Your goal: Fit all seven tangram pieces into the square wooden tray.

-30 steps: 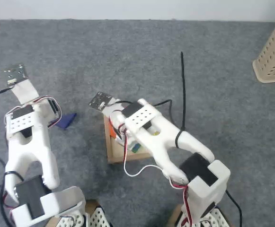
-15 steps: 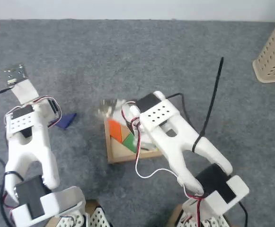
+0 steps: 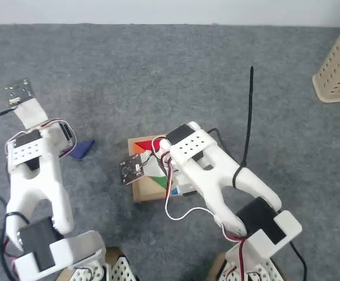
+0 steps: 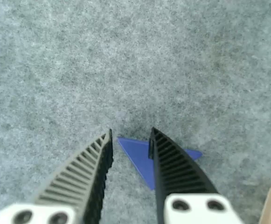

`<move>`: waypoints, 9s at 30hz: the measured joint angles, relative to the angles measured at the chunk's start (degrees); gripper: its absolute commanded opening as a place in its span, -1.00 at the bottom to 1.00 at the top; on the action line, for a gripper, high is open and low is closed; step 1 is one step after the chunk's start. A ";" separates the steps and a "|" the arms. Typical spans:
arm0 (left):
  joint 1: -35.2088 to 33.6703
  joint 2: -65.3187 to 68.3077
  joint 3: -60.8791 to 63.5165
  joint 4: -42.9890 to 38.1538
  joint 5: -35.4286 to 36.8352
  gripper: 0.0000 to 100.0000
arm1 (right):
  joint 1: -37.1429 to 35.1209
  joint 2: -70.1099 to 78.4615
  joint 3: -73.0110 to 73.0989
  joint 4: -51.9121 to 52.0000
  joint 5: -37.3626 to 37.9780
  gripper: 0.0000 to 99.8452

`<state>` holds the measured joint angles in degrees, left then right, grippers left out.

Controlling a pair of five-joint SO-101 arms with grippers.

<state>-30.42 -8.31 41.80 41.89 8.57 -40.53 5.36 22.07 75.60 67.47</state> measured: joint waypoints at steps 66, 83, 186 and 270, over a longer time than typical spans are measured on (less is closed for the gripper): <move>0.35 0.00 0.00 0.00 0.00 -0.75 | 1.85 0.00 -2.73 -4.04 -23.65 -0.99; 4.84 4.04 -6.68 12.84 -16.53 -0.59 | 23.47 -24.88 26.11 -7.91 -39.65 -0.99; -4.22 14.33 -5.01 13.63 -59.87 -0.72 | 34.81 -65.49 63.21 -20.48 -37.54 -0.98; -4.92 -2.20 12.57 10.99 -79.21 -0.62 | 34.81 -65.49 63.38 -20.48 -37.54 -0.99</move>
<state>-35.34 -10.51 54.37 52.88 -70.64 -5.71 -60.13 85.45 55.12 29.93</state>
